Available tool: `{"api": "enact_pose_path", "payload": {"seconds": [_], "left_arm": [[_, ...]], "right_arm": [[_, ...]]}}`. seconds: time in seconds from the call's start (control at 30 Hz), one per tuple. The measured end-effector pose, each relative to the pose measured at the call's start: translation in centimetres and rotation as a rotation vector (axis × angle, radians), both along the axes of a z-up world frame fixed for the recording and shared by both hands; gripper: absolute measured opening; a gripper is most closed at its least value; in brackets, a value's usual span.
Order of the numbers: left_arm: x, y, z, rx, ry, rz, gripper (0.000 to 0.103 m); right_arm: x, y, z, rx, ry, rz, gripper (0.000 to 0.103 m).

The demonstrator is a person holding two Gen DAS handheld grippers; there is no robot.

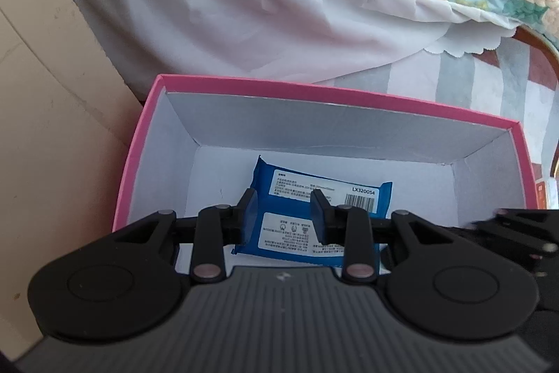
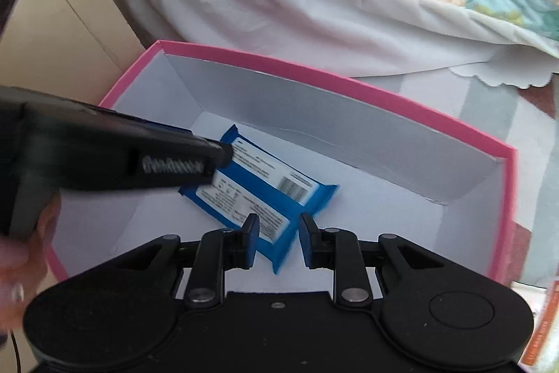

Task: Organize objects
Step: 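Lower the packet into the pink box and open the left tool, then withdraw the left tool from the box and move toward the green yarn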

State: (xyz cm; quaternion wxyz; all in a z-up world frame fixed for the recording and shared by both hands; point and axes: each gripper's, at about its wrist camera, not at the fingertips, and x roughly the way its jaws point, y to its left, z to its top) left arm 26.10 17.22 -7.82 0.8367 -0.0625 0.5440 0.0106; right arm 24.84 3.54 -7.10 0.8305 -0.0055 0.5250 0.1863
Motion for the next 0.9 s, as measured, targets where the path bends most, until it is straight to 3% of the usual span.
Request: {"api": "enact_pose_path", "payload": {"seconds": [0.23, 0.37, 0.6, 0.9], "left_arm": [[-0.7, -0.9, 0.9, 0.009, 0.01, -0.03, 0.031], [-2.1, -2.3, 2.9, 0.016, 0.011, -0.055, 0.031], [-5.1, -5.2, 5.7, 0.037, 0.087, -0.084, 0.028], [-9.9, -7.9, 10.3, 0.07, 0.092, -0.083, 0.029]], "right_arm": [[-2.3, -4.2, 4.0, 0.063, -0.038, -0.009, 0.029], [-3.5, -5.3, 6.2, 0.076, -0.054, 0.013, 0.029], [-6.2, -6.1, 9.6, 0.053, -0.077, 0.093, 0.029], [-10.4, -7.0, 13.0, 0.047, -0.104, 0.178, 0.03]]}}
